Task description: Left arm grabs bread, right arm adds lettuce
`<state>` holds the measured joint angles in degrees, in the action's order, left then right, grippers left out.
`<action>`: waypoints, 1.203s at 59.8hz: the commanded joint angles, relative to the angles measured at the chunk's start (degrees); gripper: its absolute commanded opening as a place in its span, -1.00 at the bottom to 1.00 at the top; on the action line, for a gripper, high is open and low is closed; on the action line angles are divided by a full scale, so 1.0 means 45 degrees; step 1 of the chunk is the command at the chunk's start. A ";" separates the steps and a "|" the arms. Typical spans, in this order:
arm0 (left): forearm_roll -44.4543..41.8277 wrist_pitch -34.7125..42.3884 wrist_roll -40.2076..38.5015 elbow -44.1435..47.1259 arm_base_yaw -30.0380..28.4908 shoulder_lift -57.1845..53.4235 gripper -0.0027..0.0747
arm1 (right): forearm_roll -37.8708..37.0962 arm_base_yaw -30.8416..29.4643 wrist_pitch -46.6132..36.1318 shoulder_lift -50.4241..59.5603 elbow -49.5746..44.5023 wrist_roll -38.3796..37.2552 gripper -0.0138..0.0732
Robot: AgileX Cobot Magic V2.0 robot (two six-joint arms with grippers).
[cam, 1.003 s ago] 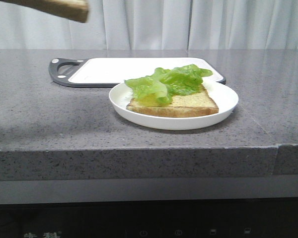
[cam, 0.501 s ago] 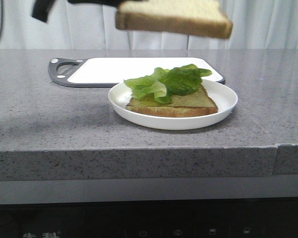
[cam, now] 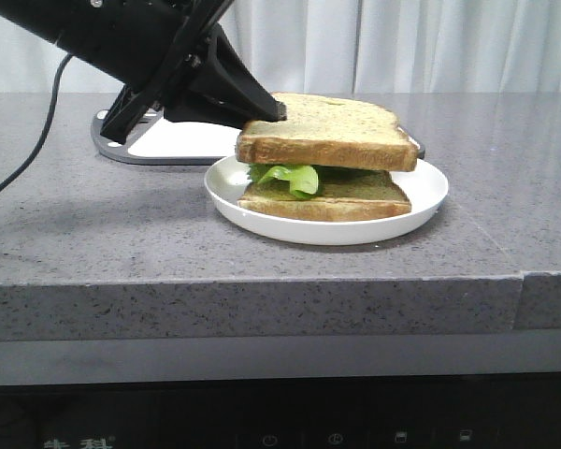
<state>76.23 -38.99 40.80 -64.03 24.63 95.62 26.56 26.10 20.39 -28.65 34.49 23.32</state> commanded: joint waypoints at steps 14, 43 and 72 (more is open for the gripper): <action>0.0524 -0.0955 0.0378 -0.0422 -0.0239 -0.0644 0.10 | 0.0062 -0.0028 -0.1004 -0.0007 0.0333 0.0126 -0.82; -0.2708 0.0137 0.0385 0.0956 -0.1881 -0.5184 -0.99 | 0.0064 -0.0137 -0.1031 -0.0007 0.0333 -0.0352 -0.82; -0.6282 0.4975 0.0332 0.6967 -0.1881 -1.4517 -0.99 | -0.0350 -0.2113 -0.1088 0.3289 -0.1754 -0.0352 -0.82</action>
<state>47.36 -20.32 42.36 -34.43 16.19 35.19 25.02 16.92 19.94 -16.33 27.11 21.87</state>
